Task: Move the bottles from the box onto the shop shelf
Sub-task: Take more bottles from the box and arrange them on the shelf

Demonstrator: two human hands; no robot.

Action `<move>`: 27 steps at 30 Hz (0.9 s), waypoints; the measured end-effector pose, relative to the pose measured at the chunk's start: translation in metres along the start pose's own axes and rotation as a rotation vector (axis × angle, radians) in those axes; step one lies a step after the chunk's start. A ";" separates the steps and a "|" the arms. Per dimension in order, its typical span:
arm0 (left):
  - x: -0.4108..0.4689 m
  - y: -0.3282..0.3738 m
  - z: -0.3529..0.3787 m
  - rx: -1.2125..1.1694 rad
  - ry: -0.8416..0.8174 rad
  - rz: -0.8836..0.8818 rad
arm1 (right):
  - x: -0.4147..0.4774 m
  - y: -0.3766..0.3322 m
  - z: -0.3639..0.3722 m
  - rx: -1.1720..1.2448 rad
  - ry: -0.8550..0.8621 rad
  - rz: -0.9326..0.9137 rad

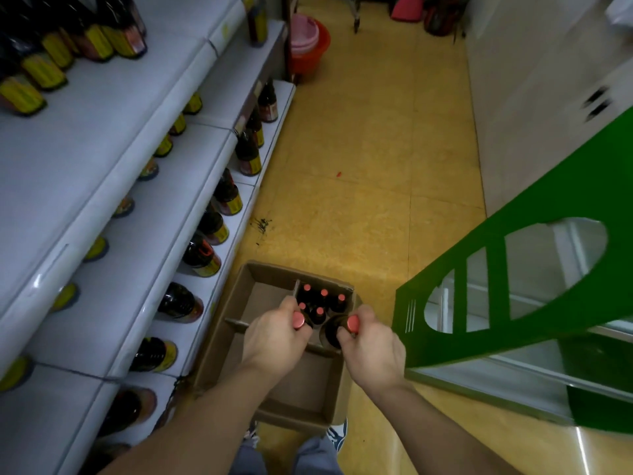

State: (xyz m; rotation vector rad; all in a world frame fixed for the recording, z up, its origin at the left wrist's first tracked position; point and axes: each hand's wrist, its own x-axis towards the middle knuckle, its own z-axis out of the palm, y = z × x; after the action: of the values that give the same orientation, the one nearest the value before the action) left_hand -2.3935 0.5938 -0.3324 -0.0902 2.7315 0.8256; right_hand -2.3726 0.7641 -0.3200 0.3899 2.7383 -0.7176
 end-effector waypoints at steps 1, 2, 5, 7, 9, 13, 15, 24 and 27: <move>-0.005 0.004 -0.007 -0.003 0.007 0.006 | -0.004 -0.003 -0.005 -0.001 -0.001 -0.005; -0.009 0.009 -0.014 -0.006 0.017 0.005 | -0.009 -0.006 -0.011 0.001 -0.002 -0.010; -0.024 0.022 -0.034 -0.003 0.060 -0.002 | -0.023 -0.016 -0.028 0.019 -0.002 -0.027; -0.032 0.027 -0.045 -0.001 0.075 0.003 | -0.031 -0.022 -0.038 0.028 0.008 -0.049; -0.038 0.030 -0.054 -0.008 0.087 0.001 | -0.038 -0.028 -0.048 0.031 0.021 -0.075; -0.051 0.042 -0.076 -0.002 0.126 -0.018 | -0.048 -0.039 -0.070 0.030 0.050 -0.136; -0.058 0.048 -0.087 -0.009 0.148 -0.030 | -0.052 -0.045 -0.081 0.032 0.068 -0.166; -0.064 0.070 -0.144 -0.042 0.208 -0.004 | -0.056 -0.081 -0.125 0.007 0.093 -0.293; -0.063 0.072 -0.160 -0.057 0.231 0.023 | -0.055 -0.094 -0.139 -0.029 0.108 -0.332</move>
State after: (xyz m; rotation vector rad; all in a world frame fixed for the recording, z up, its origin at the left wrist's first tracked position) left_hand -2.3837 0.5642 -0.1481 -0.1764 2.9280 0.9546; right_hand -2.3804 0.7452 -0.1447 -0.0381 2.9486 -0.7529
